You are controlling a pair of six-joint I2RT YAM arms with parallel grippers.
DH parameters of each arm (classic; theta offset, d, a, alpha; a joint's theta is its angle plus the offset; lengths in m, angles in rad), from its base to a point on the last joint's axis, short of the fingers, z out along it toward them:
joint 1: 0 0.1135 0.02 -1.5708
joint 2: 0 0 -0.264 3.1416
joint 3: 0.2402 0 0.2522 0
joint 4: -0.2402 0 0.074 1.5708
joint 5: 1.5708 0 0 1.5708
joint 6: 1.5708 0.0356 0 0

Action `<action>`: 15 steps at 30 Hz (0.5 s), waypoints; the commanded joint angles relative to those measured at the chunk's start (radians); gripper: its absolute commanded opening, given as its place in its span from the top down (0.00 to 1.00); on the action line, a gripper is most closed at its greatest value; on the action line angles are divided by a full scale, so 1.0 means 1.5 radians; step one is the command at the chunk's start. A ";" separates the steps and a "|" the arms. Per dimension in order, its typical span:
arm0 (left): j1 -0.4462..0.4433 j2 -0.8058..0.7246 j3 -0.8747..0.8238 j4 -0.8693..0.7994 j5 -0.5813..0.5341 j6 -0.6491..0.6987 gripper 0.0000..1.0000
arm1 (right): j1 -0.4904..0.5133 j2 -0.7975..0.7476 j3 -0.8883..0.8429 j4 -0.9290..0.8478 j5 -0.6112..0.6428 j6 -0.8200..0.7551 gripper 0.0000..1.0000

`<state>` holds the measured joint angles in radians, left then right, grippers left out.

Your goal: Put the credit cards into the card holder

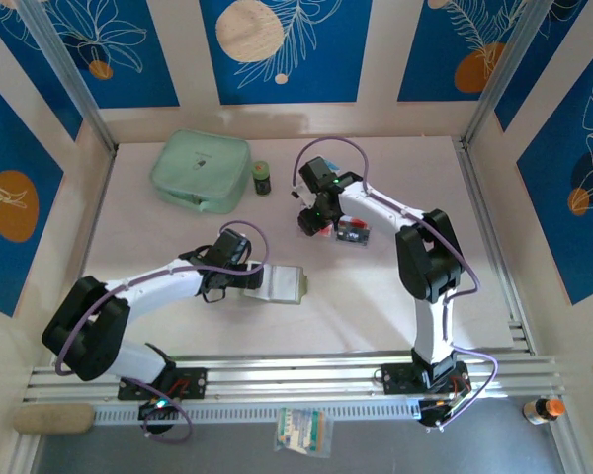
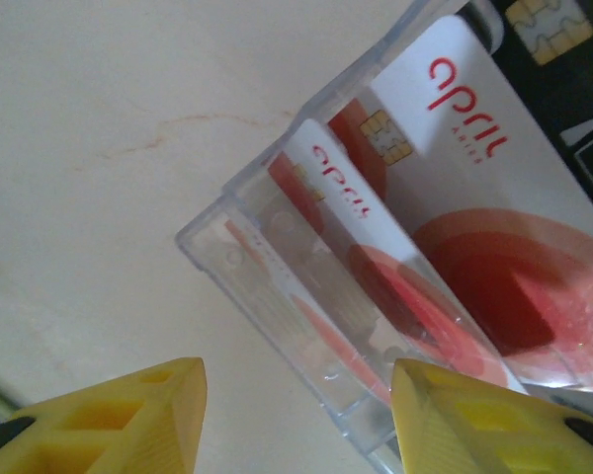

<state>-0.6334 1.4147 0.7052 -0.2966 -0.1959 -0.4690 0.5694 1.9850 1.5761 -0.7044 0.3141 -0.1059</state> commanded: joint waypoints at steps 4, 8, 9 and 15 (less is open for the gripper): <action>-0.004 -0.013 -0.002 -0.009 -0.003 -0.001 0.00 | 0.013 0.035 0.038 -0.006 0.066 -0.052 0.49; -0.004 -0.013 -0.002 -0.007 -0.002 -0.002 0.00 | 0.016 0.048 0.043 0.004 0.088 -0.066 0.50; -0.004 -0.013 -0.004 -0.006 -0.001 -0.003 0.00 | 0.017 0.050 0.043 0.007 0.094 -0.070 0.50; -0.004 -0.012 -0.004 -0.002 0.000 -0.005 0.00 | 0.031 0.055 0.029 0.014 0.117 -0.092 0.54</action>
<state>-0.6334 1.4147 0.7052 -0.2962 -0.1959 -0.4694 0.6048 2.0537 1.6146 -0.6956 0.4568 -0.2092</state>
